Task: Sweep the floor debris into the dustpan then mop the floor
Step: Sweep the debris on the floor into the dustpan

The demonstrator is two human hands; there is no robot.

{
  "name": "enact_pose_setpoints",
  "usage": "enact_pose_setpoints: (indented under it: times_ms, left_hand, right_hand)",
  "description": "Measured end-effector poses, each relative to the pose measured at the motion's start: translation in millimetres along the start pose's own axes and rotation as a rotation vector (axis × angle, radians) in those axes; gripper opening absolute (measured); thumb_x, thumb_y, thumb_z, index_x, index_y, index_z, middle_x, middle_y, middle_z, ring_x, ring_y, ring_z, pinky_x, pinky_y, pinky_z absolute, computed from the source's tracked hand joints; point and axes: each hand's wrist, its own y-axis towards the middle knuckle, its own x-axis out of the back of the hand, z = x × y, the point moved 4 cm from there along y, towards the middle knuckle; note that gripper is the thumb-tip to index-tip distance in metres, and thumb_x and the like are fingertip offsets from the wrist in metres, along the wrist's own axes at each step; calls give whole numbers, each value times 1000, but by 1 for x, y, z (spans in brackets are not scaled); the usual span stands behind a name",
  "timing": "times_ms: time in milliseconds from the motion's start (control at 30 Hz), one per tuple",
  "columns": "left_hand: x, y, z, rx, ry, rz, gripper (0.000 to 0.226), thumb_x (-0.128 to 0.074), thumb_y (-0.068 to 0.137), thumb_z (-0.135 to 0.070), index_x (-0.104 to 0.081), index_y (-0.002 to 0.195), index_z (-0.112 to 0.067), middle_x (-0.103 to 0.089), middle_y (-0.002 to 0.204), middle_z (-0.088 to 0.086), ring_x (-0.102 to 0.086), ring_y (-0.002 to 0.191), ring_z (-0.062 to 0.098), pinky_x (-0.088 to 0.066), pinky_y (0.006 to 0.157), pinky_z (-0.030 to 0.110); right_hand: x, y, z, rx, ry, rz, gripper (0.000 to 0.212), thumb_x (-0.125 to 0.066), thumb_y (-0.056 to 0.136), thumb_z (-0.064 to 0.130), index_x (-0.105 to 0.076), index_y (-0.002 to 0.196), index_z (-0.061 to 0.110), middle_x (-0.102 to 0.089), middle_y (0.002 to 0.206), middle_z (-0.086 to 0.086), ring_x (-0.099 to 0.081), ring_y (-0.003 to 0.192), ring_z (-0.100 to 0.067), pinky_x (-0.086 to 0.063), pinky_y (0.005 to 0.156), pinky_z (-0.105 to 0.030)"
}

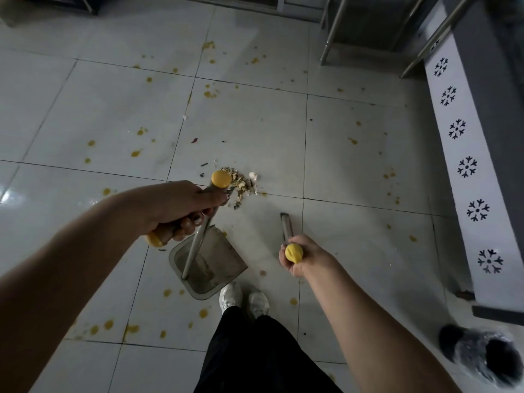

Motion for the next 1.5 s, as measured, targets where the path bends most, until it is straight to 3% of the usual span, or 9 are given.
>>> enact_pose_setpoints:
  times_ms: [100, 267, 433, 533, 633, 867, 1067, 1267, 1500]
  left_hand:
    - [3, 0, 4, -3, -3, 14, 44, -57, 81, -52, -49, 73, -10, -42, 41, -5, -34, 32, 5, -34, 34, 18]
    - [5, 0, 7, -20, 0, 23, 49, -59, 66, -57, -49, 74, -10, -41, 41, -6, -35, 33, 6, -36, 35, 17]
    - [8, 6, 12, 16, 6, -20, 43, -57, 83, -51, -50, 76, -10, -41, 40, -5, -35, 32, 6, -36, 35, 18]
    - [6, 8, 13, 21, 16, -14, 40, -55, 86, -48, -50, 75, -10, -41, 40, -5, -35, 32, 5, -36, 34, 18]
    - [4, 8, 12, 18, 17, -3, 40, -55, 87, -46, -49, 72, -10, -41, 39, -5, -35, 31, 5, -35, 33, 18]
    - [8, 2, 13, -5, 46, 29, 41, -56, 86, -48, -49, 71, -9, -41, 42, -4, -35, 32, 6, -35, 34, 18]
    - [13, 0, 14, -24, 85, 69, 43, -55, 86, -50, -48, 71, -10, -40, 41, -5, -34, 32, 6, -34, 35, 16]
    - [13, -3, 28, -10, 113, 56, 44, -54, 86, -51, -49, 72, -10, -42, 41, -4, -35, 33, 6, -36, 35, 18]
    - [7, -10, 41, -3, 101, 22, 42, -52, 87, -50, -49, 73, -11, -42, 40, -6, -36, 32, 5, -36, 35, 17]
  right_hand:
    - [-6, 11, -17, -31, 80, -5, 15, -40, 99, 16, -45, 87, 7, -49, 68, -8, -50, 23, -16, -41, 26, -20]
    - [-41, 25, -21, -22, 240, 71, 30, -34, 99, 15, -45, 73, 8, -49, 33, -7, -49, 23, -15, -39, 26, -18]
    - [-38, 9, 24, 61, 359, 138, 19, -37, 77, 0, -45, 61, 6, -45, 33, -6, -47, 23, -15, -37, 25, -15]
    - [-16, 6, 37, 44, 319, 155, 36, -35, 96, 13, -41, 60, 8, -42, 34, -4, -45, 23, -12, -37, 25, -15]
    - [-10, 1, 35, 23, 228, 163, 40, -36, 99, 23, -41, 63, 8, -43, 36, -4, -46, 24, -10, -37, 25, -15]
    - [2, -7, 2, 64, 162, 5, 29, -36, 98, 17, -43, 72, 6, -47, 32, -8, -47, 23, -15, -38, 25, -16]
    - [13, 1, -59, 21, 150, -108, 36, -32, 101, 19, -44, 71, 4, -47, 29, -7, -48, 20, -14, -38, 23, -17]
    - [-17, 11, -88, -13, 215, -65, 30, -38, 99, 15, -46, 71, 4, -53, 40, -8, -49, 22, -14, -43, 27, -21]
    - [-64, 18, -79, -29, 301, 100, 31, -36, 97, 16, -48, 69, 8, -50, 33, -6, -50, 23, -15, -39, 26, -17]
